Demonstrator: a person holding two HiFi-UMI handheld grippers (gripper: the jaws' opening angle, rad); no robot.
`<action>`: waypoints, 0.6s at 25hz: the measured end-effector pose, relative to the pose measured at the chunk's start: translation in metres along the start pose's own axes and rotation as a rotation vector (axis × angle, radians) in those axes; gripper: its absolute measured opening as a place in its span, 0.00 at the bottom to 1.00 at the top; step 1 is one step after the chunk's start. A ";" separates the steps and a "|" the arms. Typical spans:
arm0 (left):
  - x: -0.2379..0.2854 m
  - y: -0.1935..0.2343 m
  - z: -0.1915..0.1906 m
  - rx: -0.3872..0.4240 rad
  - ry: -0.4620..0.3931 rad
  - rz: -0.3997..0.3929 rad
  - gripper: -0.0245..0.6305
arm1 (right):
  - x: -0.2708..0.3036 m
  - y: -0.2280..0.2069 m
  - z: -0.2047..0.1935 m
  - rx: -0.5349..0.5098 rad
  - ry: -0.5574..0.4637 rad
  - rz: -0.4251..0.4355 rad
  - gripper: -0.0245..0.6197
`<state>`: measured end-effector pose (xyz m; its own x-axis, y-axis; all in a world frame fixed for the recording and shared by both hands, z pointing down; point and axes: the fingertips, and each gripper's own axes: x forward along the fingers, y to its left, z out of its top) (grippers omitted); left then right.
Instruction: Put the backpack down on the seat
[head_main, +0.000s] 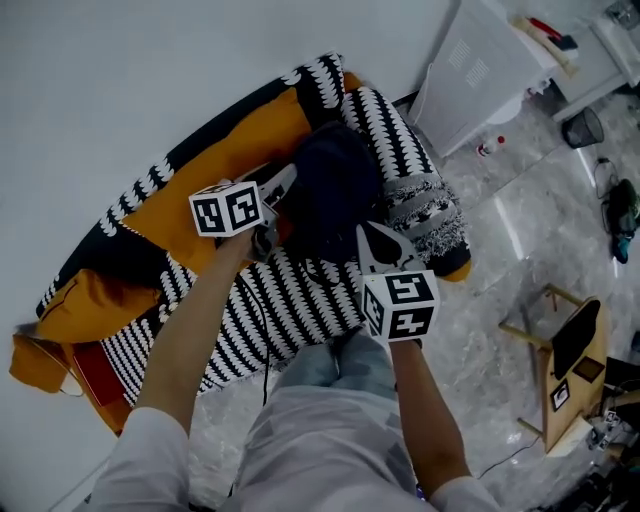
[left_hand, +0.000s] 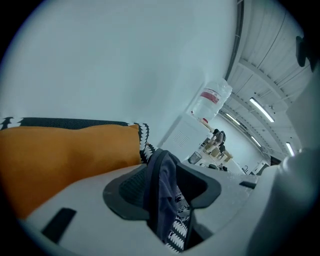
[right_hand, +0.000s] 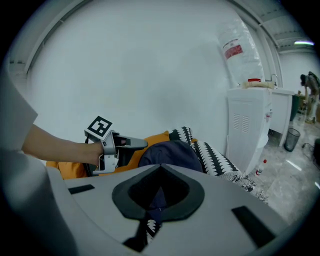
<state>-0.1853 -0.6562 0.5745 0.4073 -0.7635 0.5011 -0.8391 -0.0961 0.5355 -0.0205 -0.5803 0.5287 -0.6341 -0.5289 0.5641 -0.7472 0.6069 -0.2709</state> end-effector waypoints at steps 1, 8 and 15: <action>-0.005 -0.005 0.000 0.005 -0.006 0.001 0.32 | -0.003 0.003 0.002 -0.002 -0.005 0.000 0.04; -0.044 -0.052 0.004 0.077 -0.036 -0.025 0.31 | -0.028 0.028 0.020 -0.017 -0.052 -0.006 0.04; -0.078 -0.111 0.011 0.128 -0.081 -0.095 0.27 | -0.058 0.046 0.037 -0.044 -0.101 -0.025 0.04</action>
<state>-0.1275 -0.5923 0.4683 0.4609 -0.7958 0.3928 -0.8392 -0.2470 0.4844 -0.0259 -0.5437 0.4547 -0.6338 -0.5996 0.4886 -0.7550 0.6168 -0.2224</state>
